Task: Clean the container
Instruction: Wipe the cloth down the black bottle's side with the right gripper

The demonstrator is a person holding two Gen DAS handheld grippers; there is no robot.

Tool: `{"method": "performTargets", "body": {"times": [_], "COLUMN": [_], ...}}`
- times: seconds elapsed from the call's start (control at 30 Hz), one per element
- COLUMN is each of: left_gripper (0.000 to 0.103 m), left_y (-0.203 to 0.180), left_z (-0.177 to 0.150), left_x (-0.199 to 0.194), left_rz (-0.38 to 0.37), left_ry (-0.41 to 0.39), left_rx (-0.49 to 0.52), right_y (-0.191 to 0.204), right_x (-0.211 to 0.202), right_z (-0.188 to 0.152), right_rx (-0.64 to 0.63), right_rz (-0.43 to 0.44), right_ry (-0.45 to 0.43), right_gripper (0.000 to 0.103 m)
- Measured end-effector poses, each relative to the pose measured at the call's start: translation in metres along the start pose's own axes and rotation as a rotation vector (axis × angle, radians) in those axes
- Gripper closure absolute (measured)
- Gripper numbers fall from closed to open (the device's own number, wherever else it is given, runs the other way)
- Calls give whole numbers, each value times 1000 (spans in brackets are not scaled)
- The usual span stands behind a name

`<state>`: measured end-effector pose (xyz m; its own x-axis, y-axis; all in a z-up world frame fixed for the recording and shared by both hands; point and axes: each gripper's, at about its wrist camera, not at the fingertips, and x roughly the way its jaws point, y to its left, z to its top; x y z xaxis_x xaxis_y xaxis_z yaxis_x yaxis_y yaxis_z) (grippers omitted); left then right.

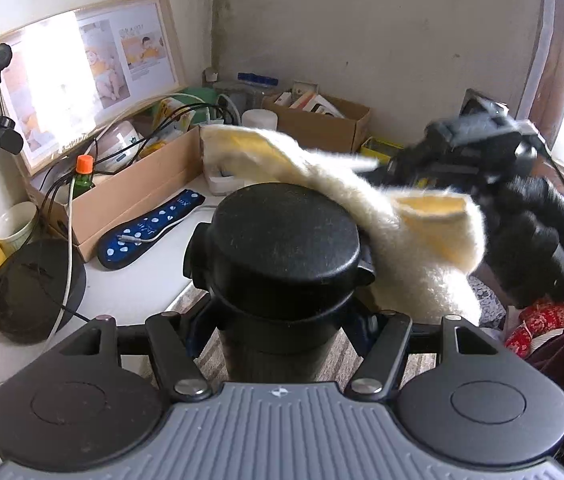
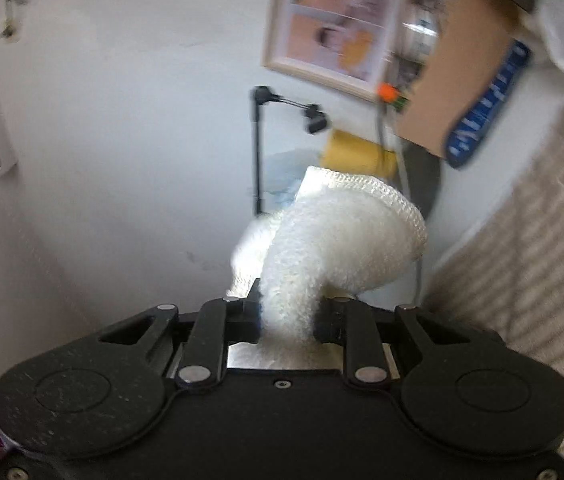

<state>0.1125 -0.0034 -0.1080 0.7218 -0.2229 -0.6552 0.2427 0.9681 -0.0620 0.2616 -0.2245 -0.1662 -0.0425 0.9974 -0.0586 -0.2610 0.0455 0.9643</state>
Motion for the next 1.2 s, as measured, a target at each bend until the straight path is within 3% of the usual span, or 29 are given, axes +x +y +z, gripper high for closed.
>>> {"method": "performTargets", "body": {"times": [0.4,1.2], "left_gripper": [38,38], "left_y": [-3,-4], "left_z": [1,-2], "left_x": [0,-1], "left_rz": [40,49], "left_ry": [4,-2], "left_rx": [-38,-47], "right_y": [-14,-48], "right_x": [9,31], "right_z": [1,-19], "right_rx": [-65,-236], "right_rz": [-193,-489], "right_ry": [87,251], "right_gripper": [83,83]}}
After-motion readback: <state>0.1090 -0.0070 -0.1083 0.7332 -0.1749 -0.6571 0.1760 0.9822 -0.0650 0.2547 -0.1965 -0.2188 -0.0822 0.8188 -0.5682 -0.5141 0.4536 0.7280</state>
